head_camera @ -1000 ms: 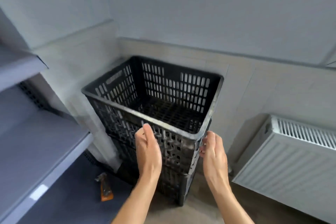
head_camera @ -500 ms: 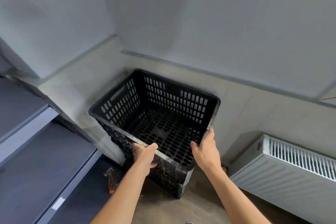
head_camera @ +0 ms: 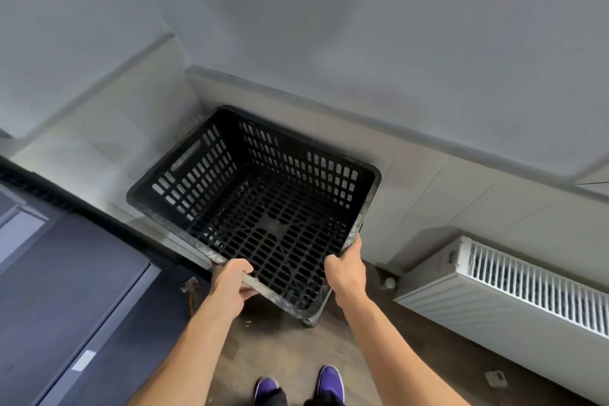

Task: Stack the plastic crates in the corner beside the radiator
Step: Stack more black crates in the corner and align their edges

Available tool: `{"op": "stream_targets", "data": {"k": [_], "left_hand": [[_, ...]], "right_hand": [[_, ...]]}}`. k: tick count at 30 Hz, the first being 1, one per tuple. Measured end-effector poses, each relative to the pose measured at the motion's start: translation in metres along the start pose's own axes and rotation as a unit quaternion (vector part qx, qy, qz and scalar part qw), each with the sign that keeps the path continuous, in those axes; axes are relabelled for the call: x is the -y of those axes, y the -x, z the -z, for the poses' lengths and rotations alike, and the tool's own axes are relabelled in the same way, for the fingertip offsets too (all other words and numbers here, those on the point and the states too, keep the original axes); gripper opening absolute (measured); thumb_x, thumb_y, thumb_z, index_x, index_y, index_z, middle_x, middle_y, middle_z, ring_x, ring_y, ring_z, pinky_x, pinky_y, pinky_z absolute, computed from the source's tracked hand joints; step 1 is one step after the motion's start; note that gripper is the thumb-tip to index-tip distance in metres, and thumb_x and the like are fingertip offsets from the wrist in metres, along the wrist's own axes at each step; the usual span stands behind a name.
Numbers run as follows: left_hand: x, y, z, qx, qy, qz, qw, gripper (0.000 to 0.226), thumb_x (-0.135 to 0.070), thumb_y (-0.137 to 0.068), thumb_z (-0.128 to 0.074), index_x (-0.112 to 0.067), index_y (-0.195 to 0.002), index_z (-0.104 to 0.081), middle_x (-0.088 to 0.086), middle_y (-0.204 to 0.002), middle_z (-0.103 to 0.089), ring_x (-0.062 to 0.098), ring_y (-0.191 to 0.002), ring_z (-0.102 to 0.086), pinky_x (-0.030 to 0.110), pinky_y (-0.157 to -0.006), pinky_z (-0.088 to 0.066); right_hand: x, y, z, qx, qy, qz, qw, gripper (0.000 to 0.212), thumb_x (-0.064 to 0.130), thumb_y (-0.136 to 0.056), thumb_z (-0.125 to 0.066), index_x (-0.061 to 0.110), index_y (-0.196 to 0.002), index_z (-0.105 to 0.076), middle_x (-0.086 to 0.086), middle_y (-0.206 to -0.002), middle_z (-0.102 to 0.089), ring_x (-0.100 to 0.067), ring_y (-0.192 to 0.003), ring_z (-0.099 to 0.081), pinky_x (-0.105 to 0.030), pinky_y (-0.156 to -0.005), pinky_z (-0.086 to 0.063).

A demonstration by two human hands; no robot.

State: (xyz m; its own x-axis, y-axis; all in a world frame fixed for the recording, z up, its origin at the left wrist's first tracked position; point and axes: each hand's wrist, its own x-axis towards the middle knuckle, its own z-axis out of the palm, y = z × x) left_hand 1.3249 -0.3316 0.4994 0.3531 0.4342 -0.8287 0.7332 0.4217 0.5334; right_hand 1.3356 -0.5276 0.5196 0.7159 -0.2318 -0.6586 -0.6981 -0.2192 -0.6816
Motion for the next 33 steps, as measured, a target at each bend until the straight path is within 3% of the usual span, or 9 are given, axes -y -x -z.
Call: {"op": "stream_targets", "data": {"k": [7, 12, 14, 16, 18, 20, 25, 30, 33], "left_hand": [[0.000, 0.009, 0.010, 0.012, 0.005, 0.007, 1.000, 0.041, 0.004, -0.085, -0.056, -0.006, -0.125, -0.050, 0.015, -0.114, -0.047, 0.030, -0.088, -0.050, 0.041, -0.067, -0.056], [0.000, 0.010, 0.012, 0.029, 0.004, 0.009, 1.000, 0.026, 0.005, -0.089, -0.054, -0.005, -0.112, -0.048, 0.011, -0.087, -0.044, 0.027, -0.075, -0.051, 0.048, -0.085, -0.055], [-0.002, 0.010, 0.011, 0.037, 0.014, 0.005, 0.999, 0.029, 0.006, -0.090, -0.053, -0.009, -0.114, -0.044, 0.009, -0.086, -0.043, 0.032, -0.088, -0.055, 0.050, -0.092, -0.053], [-0.005, 0.005, 0.012, 0.049, 0.020, -0.008, 0.999, 0.049, 0.006, -0.086, -0.055, -0.014, -0.129, -0.043, 0.010, -0.091, -0.045, 0.038, -0.101, -0.059, 0.050, -0.085, -0.057], [-0.009, 0.001, 0.012, 0.043, 0.004, -0.018, 0.999, 0.066, 0.004, -0.080, -0.057, -0.018, -0.140, -0.040, 0.013, -0.098, -0.049, 0.042, -0.105, -0.062, 0.044, -0.065, -0.059], [-0.009, -0.003, 0.013, 0.042, -0.007, -0.011, 0.999, 0.067, 0.003, -0.078, -0.057, -0.018, -0.139, -0.040, 0.014, -0.102, -0.051, 0.042, -0.104, -0.062, 0.037, -0.056, -0.056], [-0.004, 0.001, 0.017, 0.059, -0.020, -0.004, 0.998, 0.049, 0.000, -0.079, -0.057, -0.009, -0.127, -0.051, 0.008, -0.096, -0.048, 0.035, -0.090, -0.057, 0.035, -0.057, -0.053], [-0.003, 0.000, 0.019, 0.076, -0.014, -0.007, 0.997, 0.042, 0.001, -0.085, -0.056, -0.017, -0.119, -0.040, 0.006, -0.090, -0.043, 0.030, -0.085, -0.049, 0.043, -0.072, -0.056], [-0.004, -0.001, 0.017, 0.073, -0.011, 0.000, 0.997, 0.041, -0.001, -0.088, -0.056, -0.020, -0.120, -0.041, 0.008, -0.093, -0.045, 0.031, -0.091, -0.052, 0.043, -0.068, -0.057]], "right_hand": [[-0.008, 0.011, -0.005, -0.008, -0.014, 0.000, 1.000, 0.087, 0.004, -0.084, -0.047, 0.037, -0.156, -0.010, 0.002, -0.087, -0.066, -0.023, -0.077, -0.065, -0.041, -0.077, -0.057], [-0.009, 0.011, -0.006, 0.011, -0.032, 0.012, 0.999, 0.087, 0.002, -0.084, -0.050, 0.040, -0.153, -0.013, 0.002, -0.102, -0.064, -0.015, -0.083, -0.059, -0.045, -0.088, -0.055], [-0.007, 0.007, -0.006, 0.018, -0.025, 0.019, 0.999, 0.087, 0.003, -0.083, -0.051, 0.041, -0.152, -0.016, 0.002, -0.105, -0.064, -0.015, -0.087, -0.059, -0.052, -0.093, -0.054], [-0.004, 0.002, -0.008, 0.022, -0.019, 0.022, 0.999, 0.086, 0.004, -0.081, -0.051, 0.041, -0.151, -0.018, 0.006, -0.101, -0.064, -0.020, -0.090, -0.062, -0.055, -0.090, -0.055], [-0.003, -0.002, -0.010, 0.022, -0.017, 0.016, 0.999, 0.085, 0.003, -0.081, -0.049, 0.042, -0.150, -0.018, 0.003, -0.099, -0.065, -0.027, -0.091, -0.065, -0.057, -0.087, -0.057], [-0.002, -0.002, -0.012, 0.019, -0.012, 0.013, 1.000, 0.085, 0.002, -0.081, -0.048, 0.043, -0.149, -0.017, 0.001, -0.098, -0.065, -0.029, -0.092, -0.065, -0.056, -0.086, -0.057], [-0.006, 0.001, -0.010, 0.008, 0.008, 0.024, 1.000, 0.073, 0.007, -0.084, -0.052, 0.034, -0.146, -0.023, 0.000, -0.097, -0.063, -0.024, -0.088, -0.062, -0.056, -0.087, -0.056], [-0.005, 0.004, -0.010, -0.014, 0.031, 0.031, 0.999, 0.071, 0.011, -0.089, -0.054, 0.028, -0.149, -0.020, 0.004, -0.087, -0.060, -0.017, -0.075, -0.057, -0.046, -0.081, -0.056], [-0.003, 0.003, -0.012, -0.029, 0.028, 0.022, 0.999, 0.071, 0.010, -0.090, -0.054, 0.026, -0.150, -0.020, 0.004, -0.085, -0.058, -0.014, -0.071, -0.054, -0.036, -0.068, -0.051]]}}
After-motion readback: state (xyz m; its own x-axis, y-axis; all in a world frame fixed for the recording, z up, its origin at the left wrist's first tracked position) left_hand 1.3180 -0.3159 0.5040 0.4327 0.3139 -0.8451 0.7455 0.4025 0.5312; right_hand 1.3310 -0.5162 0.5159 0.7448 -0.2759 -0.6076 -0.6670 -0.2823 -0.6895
